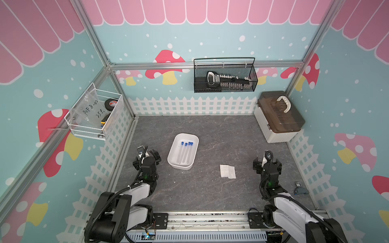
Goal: Wipe the exteriors of test tubes
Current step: Reset both arms
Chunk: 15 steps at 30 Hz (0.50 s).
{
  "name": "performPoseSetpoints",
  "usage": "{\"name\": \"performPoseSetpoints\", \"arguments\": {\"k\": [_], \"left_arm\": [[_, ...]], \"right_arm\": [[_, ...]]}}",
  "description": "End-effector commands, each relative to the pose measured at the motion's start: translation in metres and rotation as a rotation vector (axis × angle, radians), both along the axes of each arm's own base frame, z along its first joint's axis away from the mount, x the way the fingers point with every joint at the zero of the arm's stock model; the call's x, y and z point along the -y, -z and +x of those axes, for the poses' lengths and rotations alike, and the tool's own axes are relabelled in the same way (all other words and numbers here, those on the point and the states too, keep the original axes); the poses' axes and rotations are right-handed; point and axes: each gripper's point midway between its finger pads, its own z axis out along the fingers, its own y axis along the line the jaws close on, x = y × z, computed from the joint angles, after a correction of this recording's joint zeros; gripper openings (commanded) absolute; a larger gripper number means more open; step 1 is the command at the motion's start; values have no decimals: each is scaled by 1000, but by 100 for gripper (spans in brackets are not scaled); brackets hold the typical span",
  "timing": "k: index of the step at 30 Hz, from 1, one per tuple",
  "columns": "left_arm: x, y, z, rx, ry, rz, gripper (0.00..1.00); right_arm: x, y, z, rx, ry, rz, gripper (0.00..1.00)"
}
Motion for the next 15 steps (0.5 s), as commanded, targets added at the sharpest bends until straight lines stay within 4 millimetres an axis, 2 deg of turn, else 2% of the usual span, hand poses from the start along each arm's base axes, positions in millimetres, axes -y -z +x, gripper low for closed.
{"name": "performPoseSetpoints", "arguments": {"k": [1, 4, 5, 7, 9, 10, 12, 14, 15], "left_arm": [[4, -35, 20, 127, 35, 28, 100], [1, -29, 22, 178, 26, 32, 100], [2, -31, 24, 205, 44, 47, 100], [15, -27, 30, 161, 122, 35, 99], [15, -22, 37, 141, 135, 36, 100], [18, -13, 41, 120, 156, 28, 100], [19, -13, 50, 125, 166, 54, 100], [21, 0, 59, 14, 183, 24, 100], [18, -1, 65, 21, 172, 41, 100]], "right_arm": [[-18, -21, 41, 82, -109, 45, 99], [-33, -20, 74, 57, -201, 4, 99], [-30, -14, 79, 44, -194, -2, 99], [-21, 1, 84, 87, -168, 17, 99], [-15, 5, 82, 37, -142, 44, 99], [-16, 3, 83, 74, -158, 42, 99], [-14, 6, 84, 33, -147, 51, 99], [-14, 6, 88, 51, -157, 61, 99], [-13, 7, 88, 29, -153, 66, 99]]}}
